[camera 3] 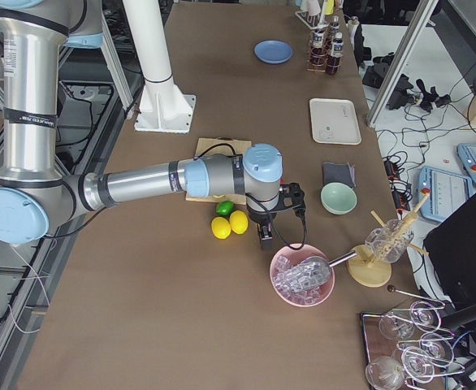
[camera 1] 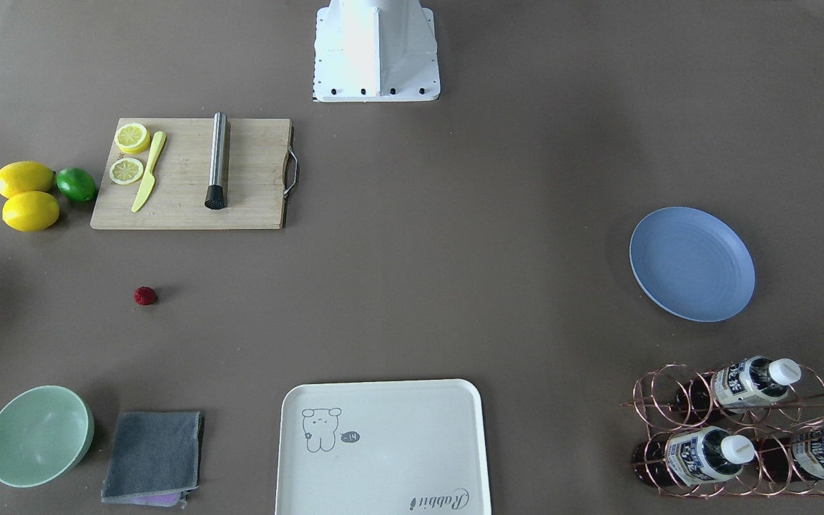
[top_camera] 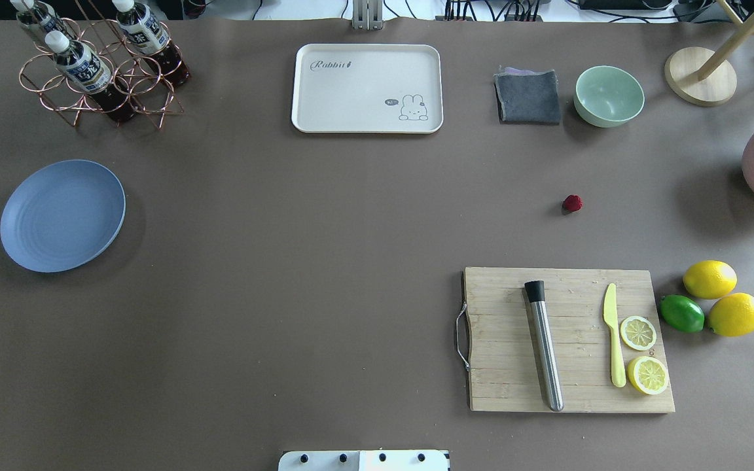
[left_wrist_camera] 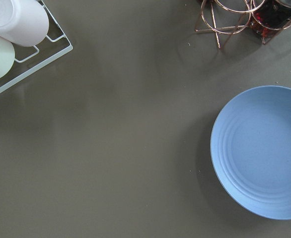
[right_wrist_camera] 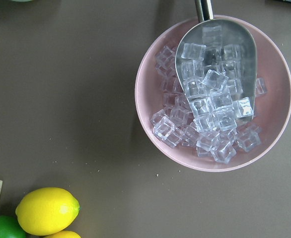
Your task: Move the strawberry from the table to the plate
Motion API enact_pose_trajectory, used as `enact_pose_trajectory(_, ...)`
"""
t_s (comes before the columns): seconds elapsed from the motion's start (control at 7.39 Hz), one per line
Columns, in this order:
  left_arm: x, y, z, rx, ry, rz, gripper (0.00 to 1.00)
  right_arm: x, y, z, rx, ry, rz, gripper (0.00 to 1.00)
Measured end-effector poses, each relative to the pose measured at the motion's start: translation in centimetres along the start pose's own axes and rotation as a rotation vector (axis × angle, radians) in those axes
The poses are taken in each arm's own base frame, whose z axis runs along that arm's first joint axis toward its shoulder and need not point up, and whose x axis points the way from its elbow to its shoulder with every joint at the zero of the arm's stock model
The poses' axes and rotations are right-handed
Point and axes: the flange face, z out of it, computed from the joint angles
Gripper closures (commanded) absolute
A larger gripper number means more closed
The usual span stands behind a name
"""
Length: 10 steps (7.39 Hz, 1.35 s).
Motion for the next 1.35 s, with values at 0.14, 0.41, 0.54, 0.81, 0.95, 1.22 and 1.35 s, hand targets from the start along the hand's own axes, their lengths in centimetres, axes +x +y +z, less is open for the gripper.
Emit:
enact_pose_trajectory(0.14,0.0,0.1,0.0,-0.002,0.001,-0.002,0.03,0.4,-0.3,0.4,-0.007,-0.002,0.007,0.0)
enact_pose_trajectory(0.41,0.0,0.4,0.1,-0.008,0.003,-0.005,0.03,0.7,-0.6,0.7,-0.013,-0.006,0.013,0.0)
enact_pose_trajectory(0.54,-0.1,0.5,0.3,-0.011,0.004,-0.006,0.03,0.8,-0.6,0.9,-0.015,-0.013,0.017,0.0)
enact_pose_trajectory(0.81,0.0,0.8,0.6,-0.02,0.008,-0.009,0.03,0.8,-0.6,1.1,-0.018,-0.033,0.02,0.0)
enact_pose_trajectory(0.95,0.0,0.9,0.8,-0.024,0.009,-0.011,0.03,0.8,-0.6,1.1,-0.018,-0.036,0.021,0.0)
enact_pose_trajectory(1.22,0.0,0.9,0.9,-0.026,0.009,-0.015,0.03,0.9,-0.6,1.3,-0.021,-0.038,0.023,0.0)
enact_pose_trajectory(1.35,0.1,0.9,1.0,-0.029,0.01,-0.016,0.03,0.8,-0.6,1.4,-0.025,-0.04,0.022,0.0)
